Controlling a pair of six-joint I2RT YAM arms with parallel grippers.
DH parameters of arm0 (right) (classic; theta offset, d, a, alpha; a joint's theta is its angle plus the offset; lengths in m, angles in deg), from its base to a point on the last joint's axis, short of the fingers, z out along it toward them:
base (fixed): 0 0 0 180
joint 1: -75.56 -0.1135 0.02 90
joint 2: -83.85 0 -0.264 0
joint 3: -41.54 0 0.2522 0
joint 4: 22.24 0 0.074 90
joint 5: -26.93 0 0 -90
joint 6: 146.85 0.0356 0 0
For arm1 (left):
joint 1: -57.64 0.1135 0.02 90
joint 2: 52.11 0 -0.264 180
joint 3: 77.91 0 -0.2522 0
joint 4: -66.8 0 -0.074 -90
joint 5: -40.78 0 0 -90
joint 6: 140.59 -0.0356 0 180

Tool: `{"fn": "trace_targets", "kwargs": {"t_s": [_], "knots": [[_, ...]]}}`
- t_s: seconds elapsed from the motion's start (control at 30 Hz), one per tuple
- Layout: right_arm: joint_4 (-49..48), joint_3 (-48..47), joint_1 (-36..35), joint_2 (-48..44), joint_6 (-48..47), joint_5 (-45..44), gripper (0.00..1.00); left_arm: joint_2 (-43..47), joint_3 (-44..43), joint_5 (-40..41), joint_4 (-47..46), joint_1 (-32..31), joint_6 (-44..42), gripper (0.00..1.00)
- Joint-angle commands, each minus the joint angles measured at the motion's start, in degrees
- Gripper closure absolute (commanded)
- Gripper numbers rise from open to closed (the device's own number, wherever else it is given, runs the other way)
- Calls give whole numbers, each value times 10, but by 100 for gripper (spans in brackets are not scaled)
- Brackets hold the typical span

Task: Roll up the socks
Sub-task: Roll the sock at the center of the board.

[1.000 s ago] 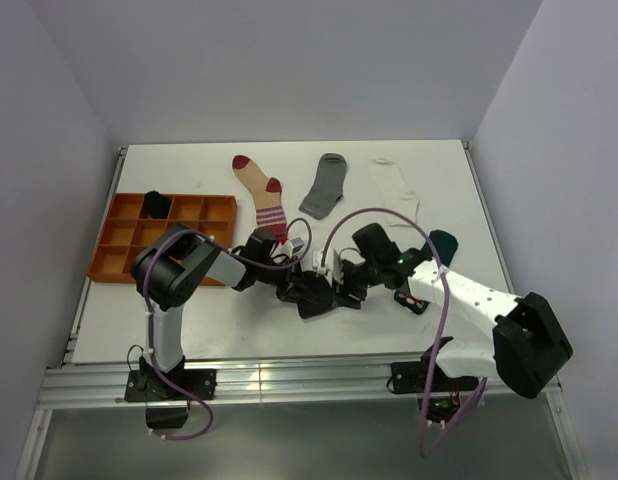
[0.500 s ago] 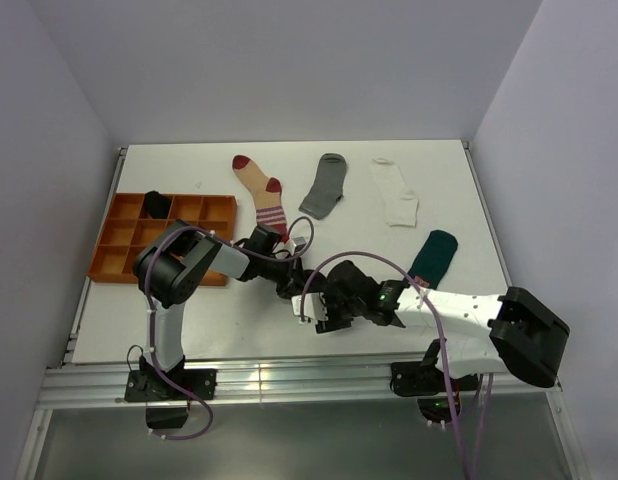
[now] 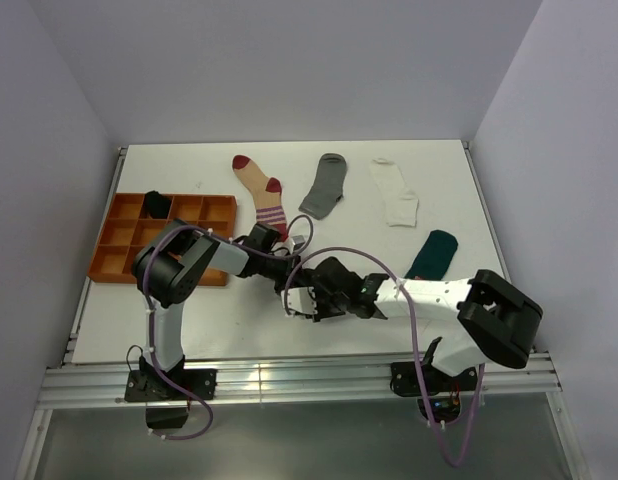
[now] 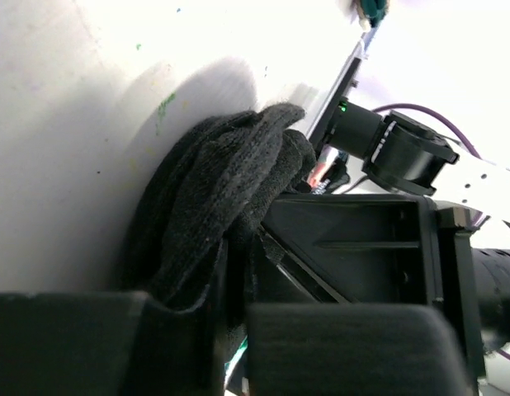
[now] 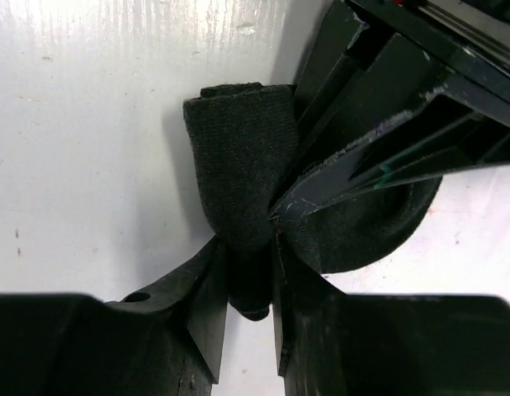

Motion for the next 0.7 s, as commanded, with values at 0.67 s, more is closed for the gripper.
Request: {"fn": "trace_targets", "kwargs": {"t_s": [0.67], "knots": [[477, -360, 214, 286, -42, 323, 79, 311, 187, 342, -160, 19, 21, 64]]}}
